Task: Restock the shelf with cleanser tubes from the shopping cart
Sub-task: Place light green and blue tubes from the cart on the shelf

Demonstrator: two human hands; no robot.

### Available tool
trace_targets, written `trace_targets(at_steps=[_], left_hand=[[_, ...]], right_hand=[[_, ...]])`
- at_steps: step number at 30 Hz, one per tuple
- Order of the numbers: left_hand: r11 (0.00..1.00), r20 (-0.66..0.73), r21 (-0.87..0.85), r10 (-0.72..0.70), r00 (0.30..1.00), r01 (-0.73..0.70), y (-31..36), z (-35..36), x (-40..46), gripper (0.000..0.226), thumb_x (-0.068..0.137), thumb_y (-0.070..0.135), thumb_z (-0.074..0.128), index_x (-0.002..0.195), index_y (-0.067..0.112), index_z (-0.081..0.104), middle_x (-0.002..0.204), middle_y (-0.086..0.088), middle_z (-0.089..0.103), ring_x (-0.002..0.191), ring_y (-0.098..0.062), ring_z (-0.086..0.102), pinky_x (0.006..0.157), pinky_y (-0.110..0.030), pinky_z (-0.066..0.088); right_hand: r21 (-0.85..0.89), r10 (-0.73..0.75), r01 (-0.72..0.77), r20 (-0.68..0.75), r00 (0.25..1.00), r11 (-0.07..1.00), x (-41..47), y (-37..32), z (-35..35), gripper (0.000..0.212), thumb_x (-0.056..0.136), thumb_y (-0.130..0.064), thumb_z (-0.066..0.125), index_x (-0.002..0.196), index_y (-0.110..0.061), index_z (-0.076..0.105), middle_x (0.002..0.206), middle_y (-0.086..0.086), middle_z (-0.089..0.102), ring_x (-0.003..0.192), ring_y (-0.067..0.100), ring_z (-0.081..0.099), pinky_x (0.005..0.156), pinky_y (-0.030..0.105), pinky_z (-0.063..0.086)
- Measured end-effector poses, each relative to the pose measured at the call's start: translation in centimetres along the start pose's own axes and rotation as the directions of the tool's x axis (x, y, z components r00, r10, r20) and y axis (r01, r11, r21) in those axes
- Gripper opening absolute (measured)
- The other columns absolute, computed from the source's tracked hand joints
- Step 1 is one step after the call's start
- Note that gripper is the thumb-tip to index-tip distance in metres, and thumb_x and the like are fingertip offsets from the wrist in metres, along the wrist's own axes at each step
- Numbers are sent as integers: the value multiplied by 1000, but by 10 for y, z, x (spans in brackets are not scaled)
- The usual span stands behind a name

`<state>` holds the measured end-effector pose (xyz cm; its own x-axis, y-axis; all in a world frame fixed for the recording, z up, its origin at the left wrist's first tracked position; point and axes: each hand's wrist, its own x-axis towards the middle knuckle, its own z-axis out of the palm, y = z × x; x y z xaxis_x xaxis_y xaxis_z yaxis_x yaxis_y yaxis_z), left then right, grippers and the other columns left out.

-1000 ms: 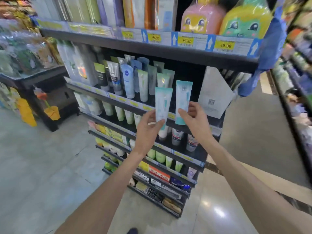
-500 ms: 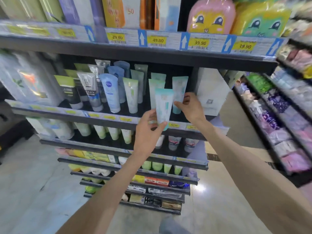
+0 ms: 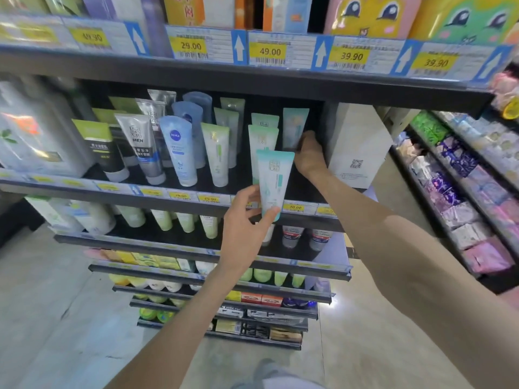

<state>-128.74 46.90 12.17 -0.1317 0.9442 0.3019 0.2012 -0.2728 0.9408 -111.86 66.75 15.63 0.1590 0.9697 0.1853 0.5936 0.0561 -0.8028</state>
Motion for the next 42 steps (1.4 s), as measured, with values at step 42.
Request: trace_targets(at_steps=[42], left_hand=[[977, 99, 48, 204, 974, -209, 20, 4, 11, 48, 98, 29, 71, 144, 22, 58, 127, 9, 63, 120, -10, 62, 100, -31, 54]], right_hand=[[462, -176, 90, 145, 974, 882, -162, -53, -79, 22, 95, -9, 71, 117, -9, 65, 114, 3, 75, 105, 18, 73, 80, 34, 63]])
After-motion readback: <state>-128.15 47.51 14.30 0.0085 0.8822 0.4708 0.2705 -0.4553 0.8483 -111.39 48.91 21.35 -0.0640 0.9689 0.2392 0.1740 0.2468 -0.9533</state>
